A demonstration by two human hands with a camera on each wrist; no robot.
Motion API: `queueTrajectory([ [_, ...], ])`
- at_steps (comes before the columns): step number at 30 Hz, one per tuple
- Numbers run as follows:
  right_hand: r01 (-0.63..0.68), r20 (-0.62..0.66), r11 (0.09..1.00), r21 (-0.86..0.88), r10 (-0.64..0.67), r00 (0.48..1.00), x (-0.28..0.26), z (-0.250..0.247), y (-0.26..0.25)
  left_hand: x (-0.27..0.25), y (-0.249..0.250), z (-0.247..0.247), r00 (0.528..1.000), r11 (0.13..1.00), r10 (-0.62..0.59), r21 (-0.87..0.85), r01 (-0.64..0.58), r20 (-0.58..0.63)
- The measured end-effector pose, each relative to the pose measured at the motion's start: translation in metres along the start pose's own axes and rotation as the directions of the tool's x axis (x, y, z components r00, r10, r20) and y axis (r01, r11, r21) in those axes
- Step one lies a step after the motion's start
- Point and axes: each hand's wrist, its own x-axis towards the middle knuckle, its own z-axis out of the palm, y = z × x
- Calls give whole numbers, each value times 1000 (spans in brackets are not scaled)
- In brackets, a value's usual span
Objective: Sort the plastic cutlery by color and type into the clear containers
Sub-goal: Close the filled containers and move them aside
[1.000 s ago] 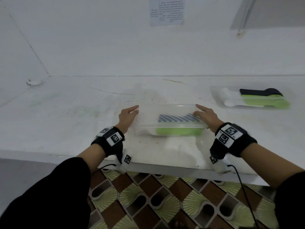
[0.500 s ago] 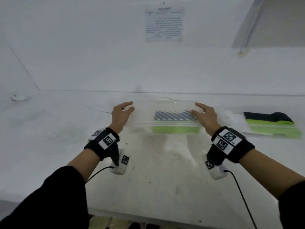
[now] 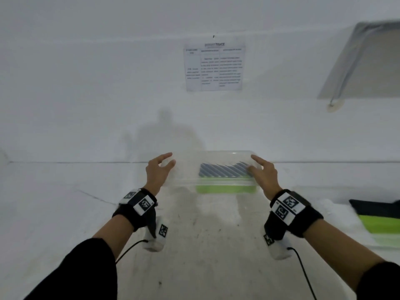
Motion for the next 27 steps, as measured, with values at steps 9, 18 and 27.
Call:
queueTrajectory([
  [9,-27,41,990,-135,33,999,57,34,19,61,-43,38,999,999,-32,18,32,19],
  [18,63,123,927,-369,-19,992,78,48,40,83,-57,51,1000,997,15,71,-15,5],
  [27,52,120,935,-352,-10,993,80,46,39,82,-59,53,999,995,33,89,-35,21],
])
